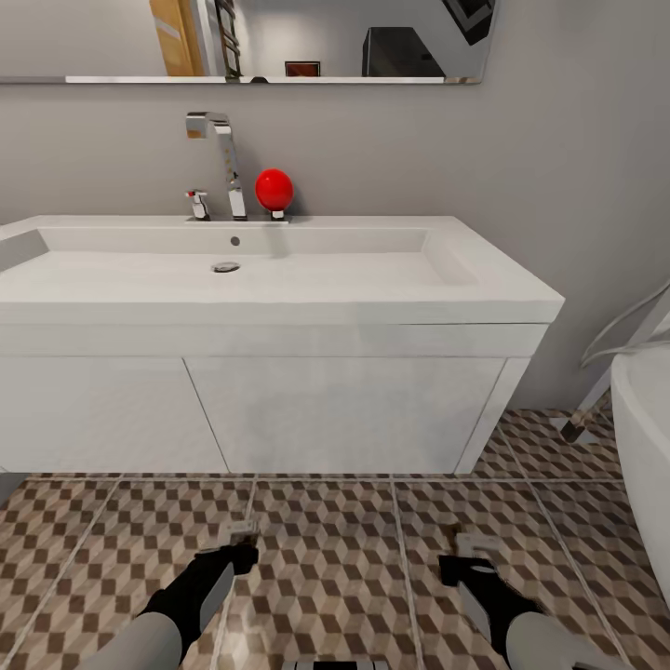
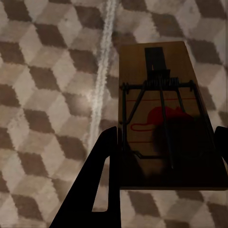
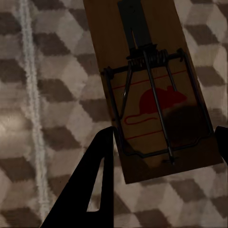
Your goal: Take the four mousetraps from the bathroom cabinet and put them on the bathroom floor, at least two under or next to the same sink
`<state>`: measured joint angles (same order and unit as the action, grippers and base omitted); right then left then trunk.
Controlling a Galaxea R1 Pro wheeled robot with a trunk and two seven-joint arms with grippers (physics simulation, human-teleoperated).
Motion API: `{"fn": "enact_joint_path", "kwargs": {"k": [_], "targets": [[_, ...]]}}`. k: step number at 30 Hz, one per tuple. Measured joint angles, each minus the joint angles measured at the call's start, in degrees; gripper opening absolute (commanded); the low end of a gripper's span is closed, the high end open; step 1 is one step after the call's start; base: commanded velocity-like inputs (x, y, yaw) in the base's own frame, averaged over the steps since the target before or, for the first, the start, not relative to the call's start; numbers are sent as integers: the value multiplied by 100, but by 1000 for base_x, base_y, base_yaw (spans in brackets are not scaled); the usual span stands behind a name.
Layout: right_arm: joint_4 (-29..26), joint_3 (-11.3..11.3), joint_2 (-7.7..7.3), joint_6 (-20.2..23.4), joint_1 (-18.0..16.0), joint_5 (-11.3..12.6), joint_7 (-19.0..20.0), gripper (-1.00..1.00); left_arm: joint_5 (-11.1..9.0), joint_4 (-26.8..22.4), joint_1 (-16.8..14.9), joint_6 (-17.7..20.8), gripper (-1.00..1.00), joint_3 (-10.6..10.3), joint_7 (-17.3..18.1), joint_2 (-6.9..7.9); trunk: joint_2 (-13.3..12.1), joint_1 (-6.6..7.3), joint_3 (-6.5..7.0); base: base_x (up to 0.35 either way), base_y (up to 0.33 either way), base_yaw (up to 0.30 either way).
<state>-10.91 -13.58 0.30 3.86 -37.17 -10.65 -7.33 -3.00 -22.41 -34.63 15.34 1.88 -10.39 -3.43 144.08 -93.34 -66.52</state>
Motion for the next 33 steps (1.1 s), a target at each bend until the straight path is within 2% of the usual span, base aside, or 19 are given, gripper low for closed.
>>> {"fn": "enact_joint_path", "kwargs": {"k": [5,9,14,24,33], "targets": [[-65,16,312,-1,-10,-11,-1,-100,7,-64,-22,2,-100,-3,-7,-57,0,0,0,0,0,0],[-73,15,420,0,-18,-116,3,-100,22,-293,-53,-3,-100,-29,-16,-137,0,0,0,0,0,0],[-75,13,421,-6,-18,-293,6,-100,25,-489,-59,-1,-100,-40,-50,-152,0,0,0,0,0,0],[-86,4,417,0,-18,-332,-1,-100,17,-737,-61,9,-100,-28,-230,-162,0,0,0,0,0,0],[-296,-7,412,48,-18,-333,-8,-100,10,-752,-61,186,-100,-32,-255,-156,12,-24,-199,0,0,0]]}}
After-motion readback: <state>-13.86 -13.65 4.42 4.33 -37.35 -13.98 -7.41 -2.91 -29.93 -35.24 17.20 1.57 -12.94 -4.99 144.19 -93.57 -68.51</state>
